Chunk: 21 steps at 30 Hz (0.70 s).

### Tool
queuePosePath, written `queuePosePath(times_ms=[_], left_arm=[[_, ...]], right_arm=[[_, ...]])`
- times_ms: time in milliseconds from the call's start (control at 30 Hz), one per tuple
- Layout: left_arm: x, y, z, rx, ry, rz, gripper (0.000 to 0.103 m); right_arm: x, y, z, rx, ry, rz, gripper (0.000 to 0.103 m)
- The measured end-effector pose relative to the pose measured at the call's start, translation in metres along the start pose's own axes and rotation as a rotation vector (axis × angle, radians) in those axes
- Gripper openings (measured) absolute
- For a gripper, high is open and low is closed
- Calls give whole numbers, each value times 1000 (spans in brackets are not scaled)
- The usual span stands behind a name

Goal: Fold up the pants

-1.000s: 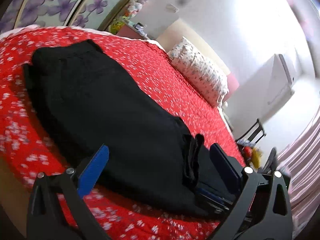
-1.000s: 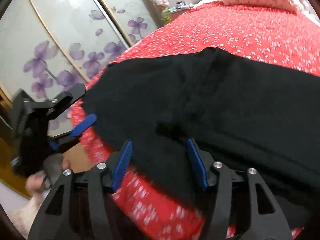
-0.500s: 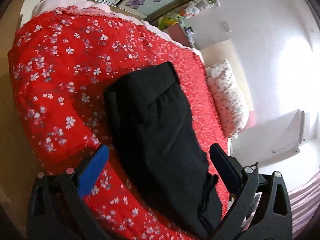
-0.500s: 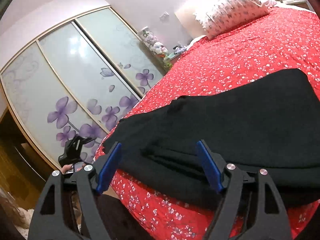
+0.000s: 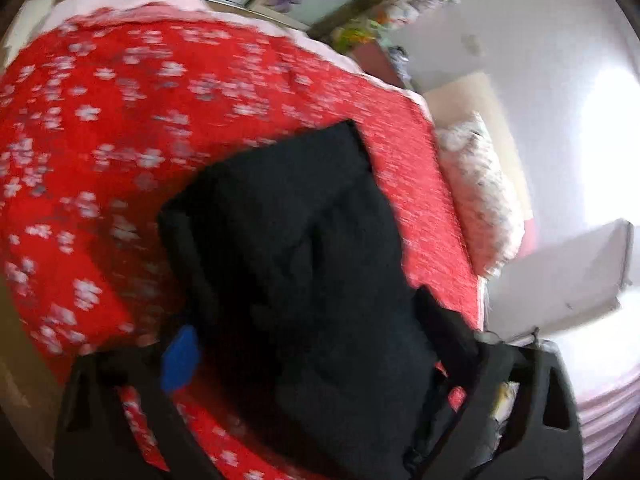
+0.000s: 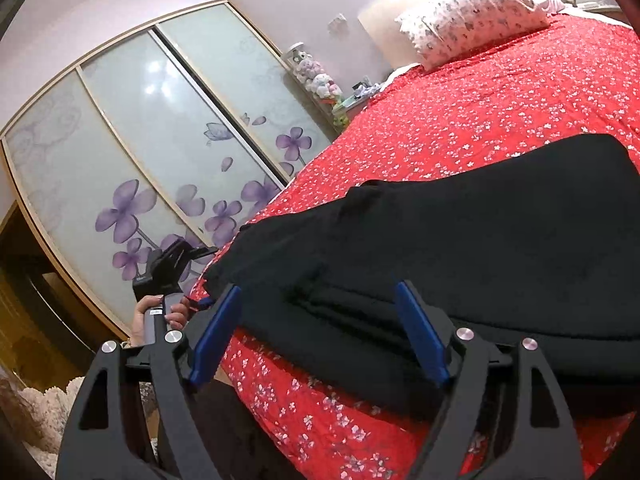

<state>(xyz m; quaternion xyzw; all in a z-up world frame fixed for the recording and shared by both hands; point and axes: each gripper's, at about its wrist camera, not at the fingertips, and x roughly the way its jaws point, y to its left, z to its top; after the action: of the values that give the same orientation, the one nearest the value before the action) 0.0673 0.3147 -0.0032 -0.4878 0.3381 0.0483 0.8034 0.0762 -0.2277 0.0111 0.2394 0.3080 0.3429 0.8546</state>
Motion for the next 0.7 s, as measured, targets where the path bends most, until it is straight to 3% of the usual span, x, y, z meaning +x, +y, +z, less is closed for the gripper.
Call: queuePosePath(times_ms=[100,200,267,433,600,667,700], left_arm=[[-15,-19,-8,94,-33,-53,73],[-22,-29,-8,144,-43,-107,72],[-14,-23,-6,115,-19,-76,81],[8,17,-3,-35,39,-90,80],[11,12,-8,8,33,-72,78],[9,5,-10,31,35,-94,60],[6,1,-11,49,31,-122,57]], right_arm=[[1,-1,0,4,1,1,80],[4,-3,0,9,12,1,80],[6,-3,-1,5,19,-2,80],[5,-1,-1,-2,22,-4,80],[5,-4,-1,6,23,-5,80],[5,-3,-2,5,24,-8,80],[5,-3,-2,5,23,-8,80]])
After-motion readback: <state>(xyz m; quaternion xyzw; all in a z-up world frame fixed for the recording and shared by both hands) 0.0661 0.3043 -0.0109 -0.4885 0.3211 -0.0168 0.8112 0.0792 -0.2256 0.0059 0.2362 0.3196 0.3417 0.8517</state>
